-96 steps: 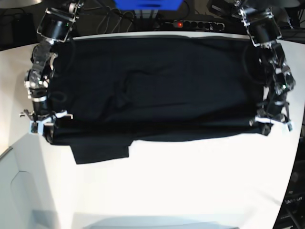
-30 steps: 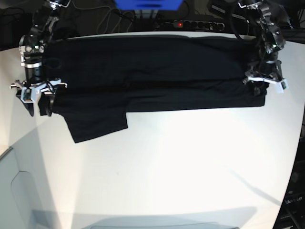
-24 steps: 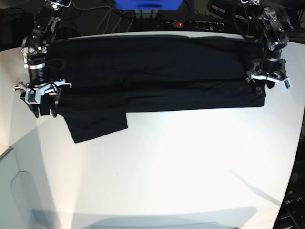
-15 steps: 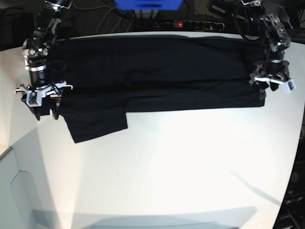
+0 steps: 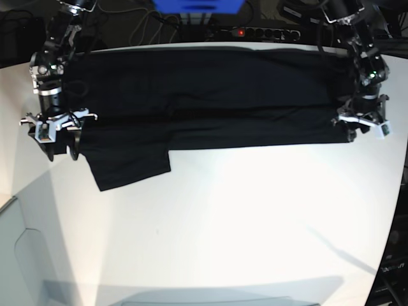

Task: Fold the T-shirt properly
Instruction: 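Reach the right gripper down to the folded shirt's loose corner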

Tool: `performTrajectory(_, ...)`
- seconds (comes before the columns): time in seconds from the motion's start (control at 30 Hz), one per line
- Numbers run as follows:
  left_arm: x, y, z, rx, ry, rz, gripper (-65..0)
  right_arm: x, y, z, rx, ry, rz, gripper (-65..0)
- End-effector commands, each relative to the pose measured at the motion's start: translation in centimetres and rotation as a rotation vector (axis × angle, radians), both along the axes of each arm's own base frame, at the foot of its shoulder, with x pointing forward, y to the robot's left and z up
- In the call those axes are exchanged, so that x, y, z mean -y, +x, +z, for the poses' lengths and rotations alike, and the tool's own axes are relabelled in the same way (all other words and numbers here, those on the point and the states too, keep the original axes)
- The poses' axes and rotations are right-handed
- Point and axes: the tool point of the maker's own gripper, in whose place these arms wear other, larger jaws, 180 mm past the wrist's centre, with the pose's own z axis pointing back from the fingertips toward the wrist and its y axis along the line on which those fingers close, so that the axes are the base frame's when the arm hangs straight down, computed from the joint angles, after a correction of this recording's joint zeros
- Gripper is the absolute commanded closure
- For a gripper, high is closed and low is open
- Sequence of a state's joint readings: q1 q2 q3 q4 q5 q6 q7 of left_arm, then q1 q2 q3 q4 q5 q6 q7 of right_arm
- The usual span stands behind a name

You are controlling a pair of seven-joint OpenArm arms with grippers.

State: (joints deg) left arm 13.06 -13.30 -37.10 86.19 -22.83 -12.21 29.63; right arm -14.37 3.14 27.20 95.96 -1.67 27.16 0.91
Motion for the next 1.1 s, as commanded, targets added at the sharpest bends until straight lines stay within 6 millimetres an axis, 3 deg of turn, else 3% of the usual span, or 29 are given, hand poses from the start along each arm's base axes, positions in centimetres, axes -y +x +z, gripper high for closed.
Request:
performTrajectory(0.0,-0.8,0.6,1.3,0.040,0.029,0.003,-27.2,0.2,0.4,1.6,0.057,-0.011,0.007,-37.3)
performTrajectory(0.17,0.3,0.9,0.8,0.029,0.019,-0.026,-26.9,0.2,0.4,1.7,0.057,-0.013,0.008,-37.3)
performTrajectory(0.4,0.3,0.9,0.9,0.030,0.020,-0.027,-26.3,0.3,0.5,1.7,0.059,-0.016,0.009,-37.3)
performTrajectory(0.47,0.3,0.9,0.9,0.030,0.020,-0.027,-22.4,0.3,0.9,2.1,0.073,-0.016,0.009,-37.3)
performTrajectory(0.63,0.2,0.9,0.9,0.032,0.022,-0.025,-3.8,0.4,2.1,2.6,0.069,-0.015,0.000,-37.3)
performTrajectory(0.67,0.1,0.9,1.0,0.034,0.023,-0.024,-0.1,0.5,2.5,2.7,0.063,-0.015,-0.003,-37.3)
performTrajectory(0.9,0.1,0.8,1.1,0.035,0.025,-0.025,0.0,0.8,7.9,3.2,-0.086,-0.043,0.006,-37.7)
performTrajectory(1.07,0.2,0.7,1.1,0.035,0.021,-0.025,0.0,0.4,12.1,-0.1,-0.306,-0.072,0.070,-37.7)
